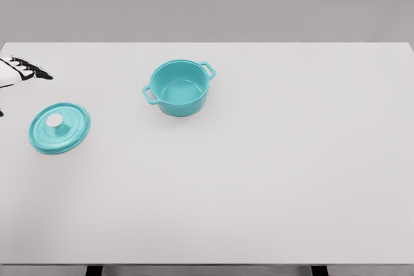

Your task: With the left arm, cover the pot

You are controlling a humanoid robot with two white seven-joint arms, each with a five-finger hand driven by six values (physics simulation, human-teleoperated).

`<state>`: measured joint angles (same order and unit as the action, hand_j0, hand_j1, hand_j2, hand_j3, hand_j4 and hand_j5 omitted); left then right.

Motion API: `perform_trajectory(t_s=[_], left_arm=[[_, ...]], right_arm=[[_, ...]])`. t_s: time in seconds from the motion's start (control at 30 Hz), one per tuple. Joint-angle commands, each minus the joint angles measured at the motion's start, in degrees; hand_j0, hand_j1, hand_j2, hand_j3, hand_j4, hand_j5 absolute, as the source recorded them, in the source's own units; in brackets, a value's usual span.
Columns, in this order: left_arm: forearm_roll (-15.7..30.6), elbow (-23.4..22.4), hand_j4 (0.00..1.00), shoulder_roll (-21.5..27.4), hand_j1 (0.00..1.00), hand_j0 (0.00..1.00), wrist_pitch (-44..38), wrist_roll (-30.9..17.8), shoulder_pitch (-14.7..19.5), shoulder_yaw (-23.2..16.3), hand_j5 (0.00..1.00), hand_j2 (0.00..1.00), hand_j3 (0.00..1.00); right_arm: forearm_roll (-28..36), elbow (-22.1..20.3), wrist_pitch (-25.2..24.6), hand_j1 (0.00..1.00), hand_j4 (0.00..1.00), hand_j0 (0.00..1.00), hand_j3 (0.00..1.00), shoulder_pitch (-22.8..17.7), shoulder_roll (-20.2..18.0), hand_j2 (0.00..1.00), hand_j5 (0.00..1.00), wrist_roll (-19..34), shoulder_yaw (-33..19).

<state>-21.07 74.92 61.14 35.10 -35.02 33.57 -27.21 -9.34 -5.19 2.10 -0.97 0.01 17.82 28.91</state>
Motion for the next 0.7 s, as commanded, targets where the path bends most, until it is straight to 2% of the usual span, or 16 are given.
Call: perform_trajectory(t_s=[0.0,0.07,0.1,0.13,0.17,0.23,0.27,0.33,0.47,0.67], left_arm=[[-0.29,-2.23,1.0,0.91,1.0,1.0,-0.1,0.02,0.09,-4.07,1.0,1.0,1.0],[-0.29,-2.23,1.0,0.56,1.0,1.0,-0.1,0.02,2.98,-7.31,1.0,1.0,1.0],[-0.2,-2.32,1.0,0.13,1.0,1.0,-0.1,0.02,5.88,-11.19,1.0,1.0,1.0],[-0.12,-3.46,1.0,-3.12,1.0,1.0,-0.1,0.02,8.08,-12.95,1.0,1.0,1.0],[-0.11,-5.47,1.0,-4.96,1.0,1.0,-0.1,0.02,8.87,-13.13,1.0,1.0,1.0],[0.06,-11.02,1.0,-7.34,1.0,1.0,-0.1,0.02,9.58,-13.39,1.0,1.0,1.0],[0.06,-11.73,1.0,-8.22,1.0,1.0,-0.1,0.02,9.76,-13.39,1.0,1.0,1.0],[0.15,-11.73,1.0,-8.58,1.0,1.0,-0.1,0.02,9.84,-15.32,1.0,1.0,1.0],[0.94,-11.81,1.0,-8.58,1.0,1.0,-0.1,0.02,10.11,-15.59,1.0,1.0,1.0],[4.98,-11.81,1.0,-8.23,1.0,1.0,-0.1,0.02,9.84,-15.94,1.0,1.0,1.0]], right_arm=[[0.02,0.0,0.01,1.0,1.0,1.0,1.0,0.0,-0.01,1.0,1.0,0.02,0.01],[0.02,0.0,0.01,1.0,1.0,1.0,1.0,0.0,-0.01,1.0,1.0,0.02,0.01],[0.02,0.0,0.01,1.0,1.0,1.0,1.0,0.0,-0.01,1.0,1.0,0.02,0.01],[0.02,0.0,0.01,1.0,1.0,1.0,1.0,0.0,-0.01,1.0,1.0,0.02,0.01],[0.02,0.0,0.01,1.0,1.0,1.0,1.0,0.0,-0.01,1.0,1.0,0.02,0.01],[0.02,0.0,0.01,1.0,1.0,1.0,1.0,0.0,-0.01,1.0,1.0,0.02,0.01],[0.02,0.0,0.01,1.0,1.0,1.0,1.0,0.0,-0.01,1.0,1.0,0.02,0.01],[0.02,0.0,0.01,1.0,1.0,1.0,1.0,0.0,-0.01,1.0,1.0,0.02,0.01],[0.02,0.0,0.01,1.0,1.0,1.0,1.0,0.0,-0.01,1.0,1.0,0.02,0.01],[0.02,0.0,0.01,1.0,1.0,1.0,1.0,0.0,-0.01,1.0,1.0,0.02,0.01]])
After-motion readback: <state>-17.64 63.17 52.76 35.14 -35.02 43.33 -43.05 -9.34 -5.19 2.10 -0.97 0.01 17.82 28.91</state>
